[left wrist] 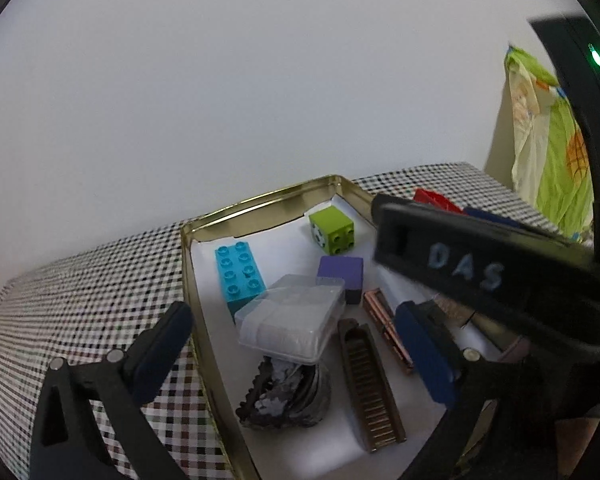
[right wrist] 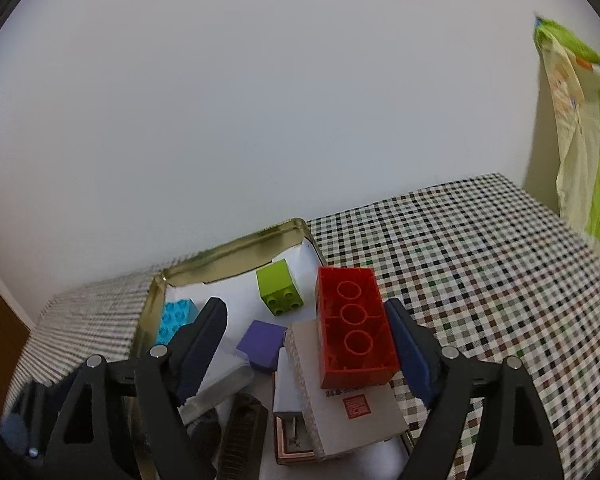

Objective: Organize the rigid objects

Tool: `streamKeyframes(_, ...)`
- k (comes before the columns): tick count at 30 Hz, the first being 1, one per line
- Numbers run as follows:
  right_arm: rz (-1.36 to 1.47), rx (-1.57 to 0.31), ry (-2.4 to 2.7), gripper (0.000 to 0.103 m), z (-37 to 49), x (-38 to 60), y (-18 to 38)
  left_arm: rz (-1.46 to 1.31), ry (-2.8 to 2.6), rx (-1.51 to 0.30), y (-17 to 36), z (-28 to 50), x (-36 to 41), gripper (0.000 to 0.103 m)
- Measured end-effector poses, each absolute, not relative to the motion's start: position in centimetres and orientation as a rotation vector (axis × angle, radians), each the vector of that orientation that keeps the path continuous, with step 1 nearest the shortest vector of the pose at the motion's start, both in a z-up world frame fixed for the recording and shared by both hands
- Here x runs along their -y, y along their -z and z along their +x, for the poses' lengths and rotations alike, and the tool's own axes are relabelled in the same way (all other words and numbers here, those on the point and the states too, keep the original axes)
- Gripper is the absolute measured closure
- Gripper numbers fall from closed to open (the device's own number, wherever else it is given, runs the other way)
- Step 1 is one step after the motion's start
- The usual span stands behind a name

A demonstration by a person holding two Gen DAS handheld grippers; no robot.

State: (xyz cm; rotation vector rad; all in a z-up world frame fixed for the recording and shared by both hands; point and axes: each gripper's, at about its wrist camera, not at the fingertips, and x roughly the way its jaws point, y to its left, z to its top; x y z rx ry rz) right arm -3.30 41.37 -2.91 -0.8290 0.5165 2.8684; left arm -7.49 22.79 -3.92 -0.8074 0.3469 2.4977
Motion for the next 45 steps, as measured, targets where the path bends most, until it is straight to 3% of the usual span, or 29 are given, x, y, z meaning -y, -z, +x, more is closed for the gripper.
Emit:
streamKeyframes(8, -0.781, -0.561, -2.881, 0.020, -3.0, -41.3, 2.9, -0.790, -2.516, -0.275, 3.6, -8.0, -22.1, 0.001)
streamKeyframes(32, -0.554, -0.528, -2.903, 0.016, 0.8, -40.7, 2.2, -0.694, -2.582, -0.322, 4.3, -7.2, -21.1, 0.001)
streamKeyframes(39, -0.312, -0.814, -2.814, 0.013, 4.8, -45.8, 1.2, -0.700, -2.601, -0.320, 4.7, -7.5, -20.4, 0.001)
streamKeyframes(45, -0.333, -0.993, -2.597, 0.013, 5.6, -50.2, 2.5, -0.679, -2.608, -0.352, 4.8, -7.3, -20.7, 0.001)
